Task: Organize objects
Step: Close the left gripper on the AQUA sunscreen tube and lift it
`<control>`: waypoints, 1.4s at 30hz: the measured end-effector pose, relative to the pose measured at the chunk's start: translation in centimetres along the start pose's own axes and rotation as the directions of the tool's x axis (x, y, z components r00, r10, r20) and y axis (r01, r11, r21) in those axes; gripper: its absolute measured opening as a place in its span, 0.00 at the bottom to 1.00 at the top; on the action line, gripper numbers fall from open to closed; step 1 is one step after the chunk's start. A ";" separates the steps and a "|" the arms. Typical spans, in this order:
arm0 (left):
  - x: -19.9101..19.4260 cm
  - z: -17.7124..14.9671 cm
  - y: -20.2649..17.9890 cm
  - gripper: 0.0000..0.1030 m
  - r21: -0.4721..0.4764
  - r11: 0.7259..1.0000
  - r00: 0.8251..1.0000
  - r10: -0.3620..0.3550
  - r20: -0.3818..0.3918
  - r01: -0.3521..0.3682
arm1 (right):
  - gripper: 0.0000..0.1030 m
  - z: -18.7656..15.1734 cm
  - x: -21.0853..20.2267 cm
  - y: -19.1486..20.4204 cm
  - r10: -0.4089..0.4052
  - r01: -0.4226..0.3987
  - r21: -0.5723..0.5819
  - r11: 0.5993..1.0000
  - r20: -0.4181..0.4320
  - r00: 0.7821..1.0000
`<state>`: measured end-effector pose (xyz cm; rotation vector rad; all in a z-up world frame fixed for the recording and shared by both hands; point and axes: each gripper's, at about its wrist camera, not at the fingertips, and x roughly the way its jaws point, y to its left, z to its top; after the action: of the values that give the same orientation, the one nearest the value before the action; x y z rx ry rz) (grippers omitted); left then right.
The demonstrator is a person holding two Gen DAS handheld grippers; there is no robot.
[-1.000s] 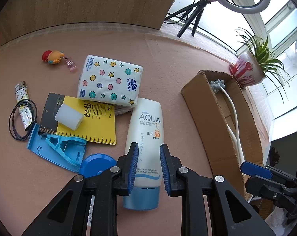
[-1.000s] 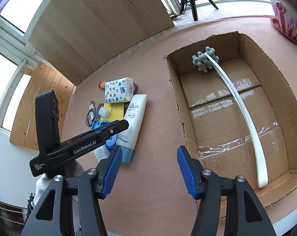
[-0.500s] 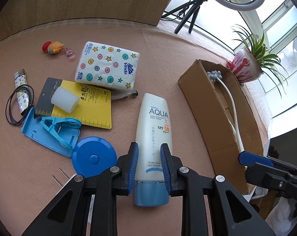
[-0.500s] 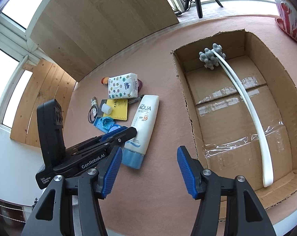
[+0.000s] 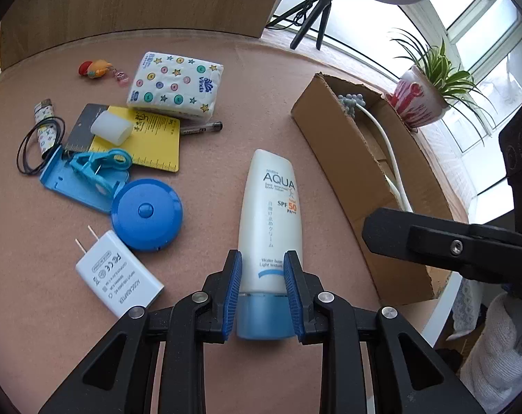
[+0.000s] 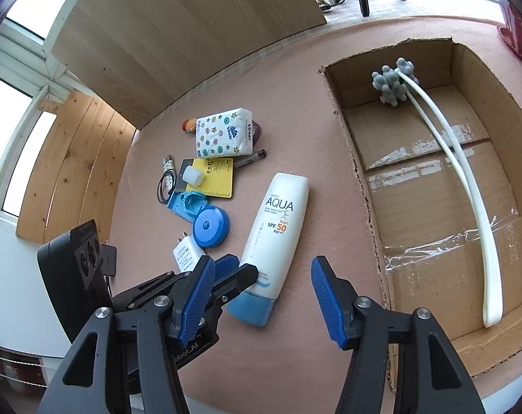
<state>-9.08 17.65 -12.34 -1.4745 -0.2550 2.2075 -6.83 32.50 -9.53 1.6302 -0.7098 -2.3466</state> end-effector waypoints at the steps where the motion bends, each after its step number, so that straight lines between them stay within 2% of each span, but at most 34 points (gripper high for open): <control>1: -0.1 -0.3 0.2 0.27 -0.006 1.000 1.000 -0.008 0.001 0.008 | 0.53 0.0 0.3 0.1 -0.001 0.001 -0.001 1.000 -0.009 1.000; 4: -0.6 -1.1 0.5 0.27 -0.022 0.999 1.000 -0.026 -0.003 0.026 | 0.52 0.0 1.5 0.5 -0.013 0.013 -0.003 1.000 -0.037 0.999; 8: -0.7 -1.5 0.9 0.29 -0.035 0.999 0.999 -0.039 -0.012 0.038 | 0.46 0.4 3.5 1.3 -0.035 0.034 -0.015 0.999 -0.071 0.997; 11: -0.9 -2.0 1.3 0.29 -0.060 0.997 0.998 -0.055 -0.006 0.055 | 0.44 0.6 4.7 1.3 -0.087 0.086 -0.012 0.996 -0.080 0.993; 15: -1.0 -2.6 1.2 0.29 -0.065 0.996 0.998 -0.066 -0.001 0.066 | 0.40 0.5 6.1 0.9 -0.110 0.110 -0.006 0.994 -0.108 0.988; 18: -1.0 -3.0 1.0 0.30 -0.069 0.995 0.997 -0.077 0.000 0.076 | 0.36 0.4 6.8 0.7 -0.070 0.072 0.011 0.997 -0.129 0.989; 22: -1.3 -3.8 1.0 0.30 -0.081 0.993 0.997 -0.083 0.002 0.083 | 0.36 -0.1 6.9 1.4 -0.070 0.066 -0.034 0.997 -0.132 0.989; 29: -2.7 -5.1 1.9 0.31 -0.114 0.991 0.997 -0.072 -0.004 0.071 | 0.35 -1.7 7.3 1.5 0.011 -0.015 -0.022 1.000 -0.188 0.982; 33: -2.9 -4.7 2.9 0.36 -0.147 0.988 0.998 -0.056 -0.017 0.053 | 0.35 -2.3 6.4 1.5 -0.009 0.004 -0.031 1.000 -0.151 0.989; 36: -2.5 -4.0 3.1 0.47 -0.143 0.989 0.998 -0.047 -0.040 0.041 | 0.35 -2.3 5.7 1.4 -0.018 0.013 -0.038 0.999 -0.123 0.992; 42: -1.6 -3.4 2.6 0.48 -0.125 0.990 0.996 -0.067 -0.059 0.060 | 0.36 -1.7 6.0 1.5 0.008 -0.013 -0.032 0.999 -0.134 0.991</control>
<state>-6.15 14.28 -13.43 -1.5756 -0.4184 2.1245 -7.65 28.22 -14.21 1.7461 -0.6473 -2.2041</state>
